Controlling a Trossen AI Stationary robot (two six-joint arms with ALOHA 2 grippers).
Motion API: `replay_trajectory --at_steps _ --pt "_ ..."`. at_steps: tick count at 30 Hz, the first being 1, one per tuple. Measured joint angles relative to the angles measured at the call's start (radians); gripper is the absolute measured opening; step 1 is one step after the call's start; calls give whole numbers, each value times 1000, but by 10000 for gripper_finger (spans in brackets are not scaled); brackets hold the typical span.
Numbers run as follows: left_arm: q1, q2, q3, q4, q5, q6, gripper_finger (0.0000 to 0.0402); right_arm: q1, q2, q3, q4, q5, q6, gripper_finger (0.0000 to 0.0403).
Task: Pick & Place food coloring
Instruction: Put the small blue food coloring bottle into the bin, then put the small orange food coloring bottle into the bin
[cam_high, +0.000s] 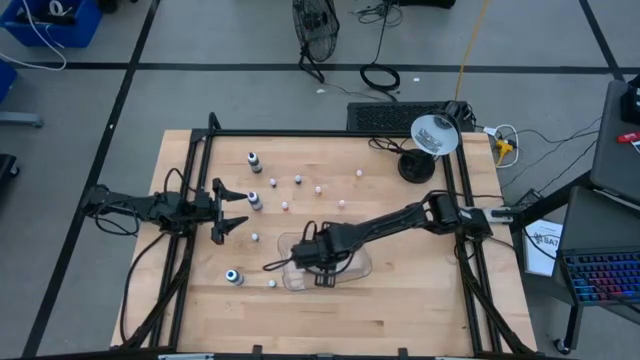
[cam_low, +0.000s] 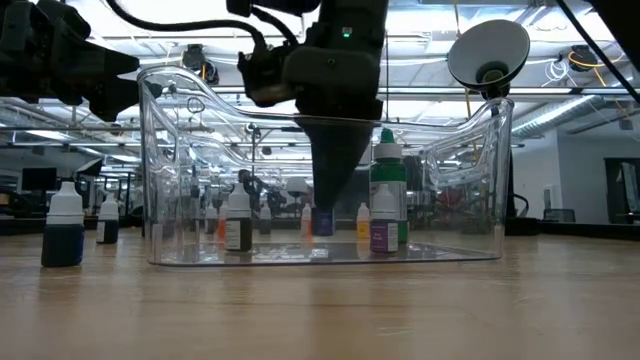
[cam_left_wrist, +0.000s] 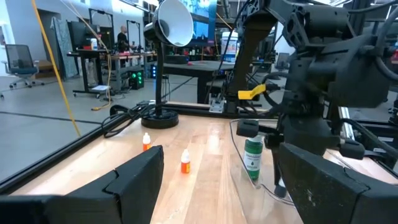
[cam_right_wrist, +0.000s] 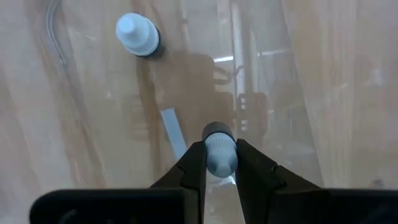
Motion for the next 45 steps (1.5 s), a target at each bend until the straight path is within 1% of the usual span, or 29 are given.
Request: replay_trajectory --at_steps 5,8,9,14,16,19,23,26,32,36,39,45 --pt "0 0 0 0 0 0 310 -1 2 -1 25 -34 -8 49" --pt "0 0 0 0 0 0 310 0 2 0 24 -33 -8 49" --pt "0 0 0 0 0 0 310 0 2 0 24 -33 -8 53" --pt "0 0 0 0 0 0 310 -2 2 0 24 -31 7 103" --pt "0 0 0 0 0 0 310 -1 2 0 27 -32 7 117" --pt "0 0 0 0 0 0 310 -1 2 0 42 -32 7 127" --pt "0 0 0 0 0 0 310 -1 0 0 46 -39 4 128" --pt "0 0 0 0 0 0 310 -8 -27 -2 28 -60 9 126" --pt "0 0 0 0 0 0 310 -29 -141 -1 -16 -56 31 120" --pt "0 0 0 0 0 0 310 -43 -230 -1 5 -55 21 118" --pt "0 0 0 0 0 0 310 -59 -287 0 24 -2 -32 118" --pt "0 0 0 0 0 0 310 -86 -369 0 47 146 -166 107"
